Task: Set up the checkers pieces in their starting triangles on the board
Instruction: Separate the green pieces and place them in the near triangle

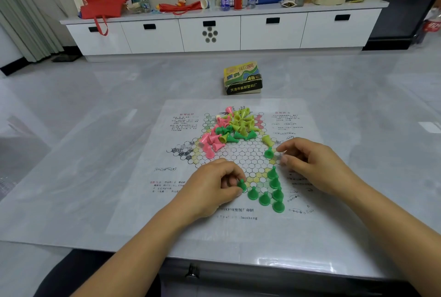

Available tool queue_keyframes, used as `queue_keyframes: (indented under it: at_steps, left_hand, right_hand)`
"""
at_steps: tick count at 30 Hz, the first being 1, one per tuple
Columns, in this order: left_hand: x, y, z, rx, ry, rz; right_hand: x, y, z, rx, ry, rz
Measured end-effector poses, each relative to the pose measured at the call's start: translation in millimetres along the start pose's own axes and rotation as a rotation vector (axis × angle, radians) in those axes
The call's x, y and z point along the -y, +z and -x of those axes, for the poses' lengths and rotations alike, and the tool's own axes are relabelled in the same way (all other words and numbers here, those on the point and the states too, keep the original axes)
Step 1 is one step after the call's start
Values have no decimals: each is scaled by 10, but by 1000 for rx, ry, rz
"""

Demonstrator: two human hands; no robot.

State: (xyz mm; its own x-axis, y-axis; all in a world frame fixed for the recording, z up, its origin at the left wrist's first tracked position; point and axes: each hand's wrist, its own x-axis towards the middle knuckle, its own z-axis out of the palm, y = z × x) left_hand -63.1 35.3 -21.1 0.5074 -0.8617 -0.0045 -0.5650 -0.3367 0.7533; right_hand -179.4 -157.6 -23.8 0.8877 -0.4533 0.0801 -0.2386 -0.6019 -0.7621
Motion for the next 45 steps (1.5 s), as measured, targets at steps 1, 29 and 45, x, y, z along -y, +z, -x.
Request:
queue_keyframes:
  at_steps: [1, 29, 45]
  left_hand:
    - [1, -1, 1, 2, -3, 4]
    - [196, -136, -171, -333, 9, -202]
    - [251, -81, -168, -344, 52, -234]
  right_hand:
    - [4, 10, -10, -8, -19, 40]
    - [36, -109, 27, 2, 55, 425]
    - [321, 51, 53, -134, -110, -167]
